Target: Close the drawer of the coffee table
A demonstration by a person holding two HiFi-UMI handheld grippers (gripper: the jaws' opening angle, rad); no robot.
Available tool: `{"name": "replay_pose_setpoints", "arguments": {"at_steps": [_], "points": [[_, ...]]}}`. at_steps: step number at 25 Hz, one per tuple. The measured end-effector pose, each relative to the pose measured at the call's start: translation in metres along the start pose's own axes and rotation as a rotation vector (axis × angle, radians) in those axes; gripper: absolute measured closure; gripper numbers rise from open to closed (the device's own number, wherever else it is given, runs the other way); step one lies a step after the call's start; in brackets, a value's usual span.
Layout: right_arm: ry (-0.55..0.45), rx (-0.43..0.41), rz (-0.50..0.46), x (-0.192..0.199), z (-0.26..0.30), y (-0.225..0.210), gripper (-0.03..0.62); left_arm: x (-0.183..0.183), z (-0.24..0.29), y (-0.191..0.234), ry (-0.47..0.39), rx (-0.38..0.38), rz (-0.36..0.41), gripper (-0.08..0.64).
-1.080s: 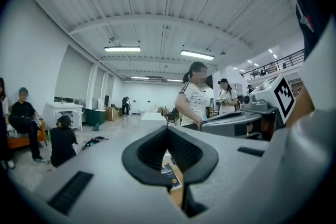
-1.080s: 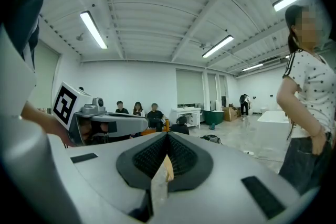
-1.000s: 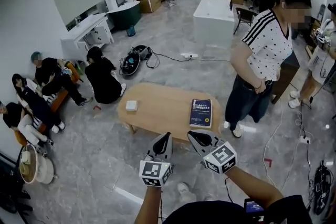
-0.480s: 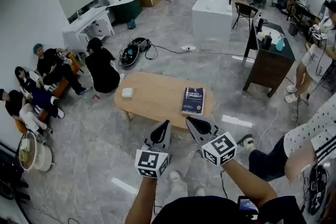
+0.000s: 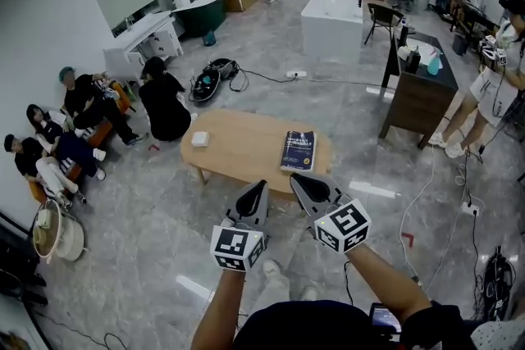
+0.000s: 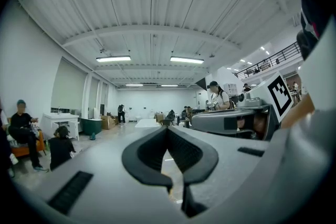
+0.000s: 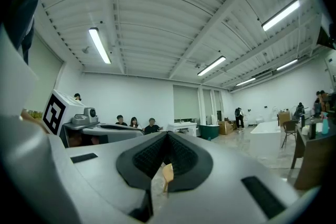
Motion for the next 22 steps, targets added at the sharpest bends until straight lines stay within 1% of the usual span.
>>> {"name": "replay_pose_setpoints", "arguments": {"at_steps": [8,14,22], "points": [[-0.013,-0.021,-0.006,-0.005,-0.017,0.006,0.58,-0.006,-0.013,-0.018,-0.004,-0.019,0.013,0.561],[-0.016,-0.031,-0.016,-0.007,-0.018,0.009,0.581,-0.01,-0.017,-0.018,-0.013,-0.025,0.018,0.561],[0.0,-0.029,-0.018,0.0,-0.015,0.012,0.581,-0.007,-0.016,-0.017,-0.013,-0.009,0.013,0.561]]}}
Point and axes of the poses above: the fingertips, and each gripper's own axes: z forward along the fingers, y to its left, x out of its underside, the point moved 3 cm from there along -z, backward along the fingers, and after that the axes turned 5 degrees about -x, right-handed, at the moved point
